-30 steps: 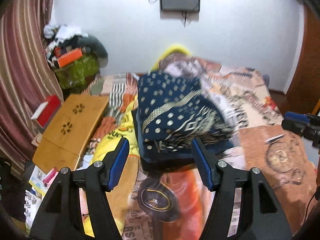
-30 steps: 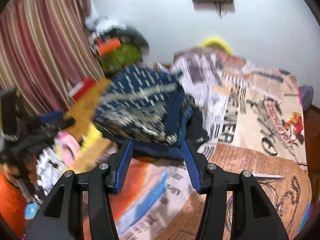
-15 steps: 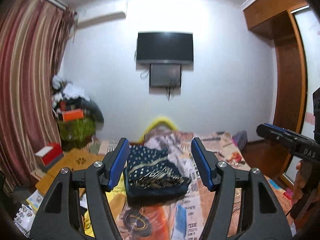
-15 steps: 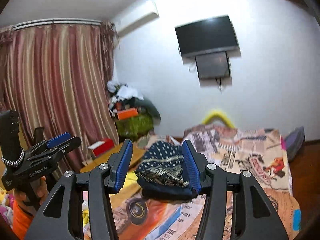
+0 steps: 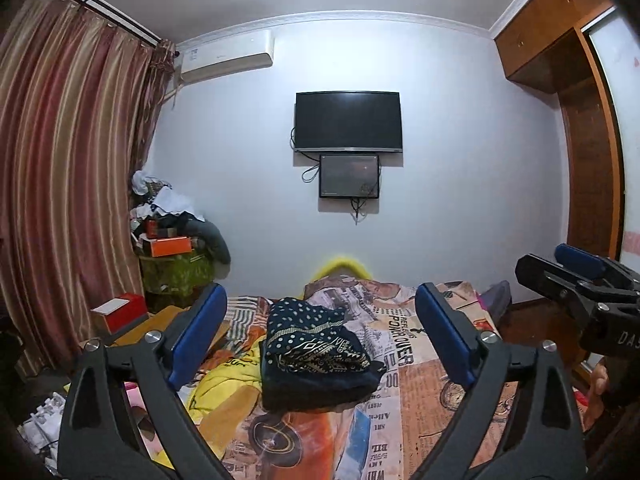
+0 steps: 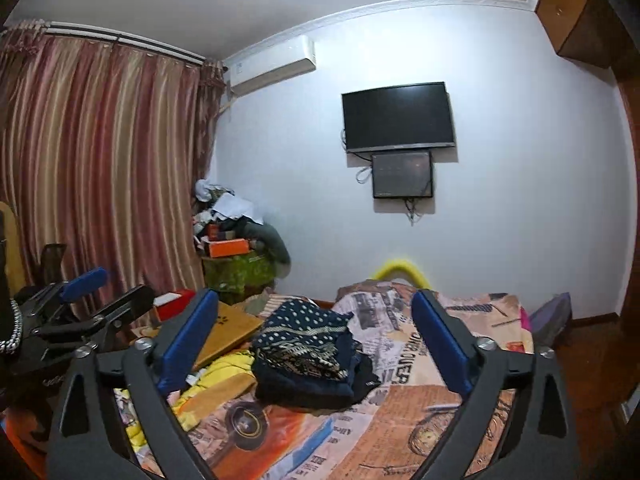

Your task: Fold large clothes

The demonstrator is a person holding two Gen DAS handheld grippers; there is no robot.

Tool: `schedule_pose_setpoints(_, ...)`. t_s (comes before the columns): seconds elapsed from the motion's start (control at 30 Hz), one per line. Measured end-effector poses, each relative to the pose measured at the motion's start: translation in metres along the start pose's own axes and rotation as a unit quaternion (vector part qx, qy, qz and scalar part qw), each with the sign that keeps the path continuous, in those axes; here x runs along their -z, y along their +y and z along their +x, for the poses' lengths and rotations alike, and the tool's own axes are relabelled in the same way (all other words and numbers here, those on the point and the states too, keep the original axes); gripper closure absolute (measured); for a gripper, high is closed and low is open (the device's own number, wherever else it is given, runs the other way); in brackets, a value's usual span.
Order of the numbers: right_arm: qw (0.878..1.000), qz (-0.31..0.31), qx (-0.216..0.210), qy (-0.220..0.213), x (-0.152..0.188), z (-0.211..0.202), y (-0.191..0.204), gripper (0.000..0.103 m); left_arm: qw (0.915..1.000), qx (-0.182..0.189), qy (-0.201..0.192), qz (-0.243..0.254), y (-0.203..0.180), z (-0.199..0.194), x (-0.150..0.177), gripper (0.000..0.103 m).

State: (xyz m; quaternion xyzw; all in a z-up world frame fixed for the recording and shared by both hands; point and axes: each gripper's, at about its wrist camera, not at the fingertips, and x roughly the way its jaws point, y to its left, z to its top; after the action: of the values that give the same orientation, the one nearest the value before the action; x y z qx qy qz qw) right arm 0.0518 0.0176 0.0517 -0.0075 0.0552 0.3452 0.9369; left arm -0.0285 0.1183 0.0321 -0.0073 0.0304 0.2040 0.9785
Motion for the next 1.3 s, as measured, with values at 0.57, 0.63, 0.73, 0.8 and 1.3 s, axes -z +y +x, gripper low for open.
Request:
schedule_pose_setpoints(0.57,1.000,-0.002,0.011,0.019,0.011,-0.007,-0.005,0.000,0.9997,-0.006,0.013,-0.019,0.005,0.006,0.011,0.006)
schedule_pose_setpoints(0.63,1.000,-0.003,0.012,0.022,0.010,-0.007,-0.005,0.000,0.9997,-0.007,0.014,-0.020,0.004,0.006,0.013,0.006)
schedule_pose_setpoints(0.73,1.000,-0.004,0.011,0.027,0.012,-0.007,-0.003,0.000,0.9996,-0.007,0.016,-0.020,0.004,0.007,0.014,0.006)
schedule_pose_setpoints(0.8,1.000,-0.006,0.011,0.029,0.012,-0.008,-0.003,0.000,0.9996,-0.008,0.017,-0.021,0.004,0.007,0.014,0.006)
schedule_pose_setpoints(1.3,0.999,-0.003,0.010,0.035,0.009,-0.008,-0.004,0.000,0.9993,0.007,0.028,-0.025,0.002,0.013,0.017,0.006)
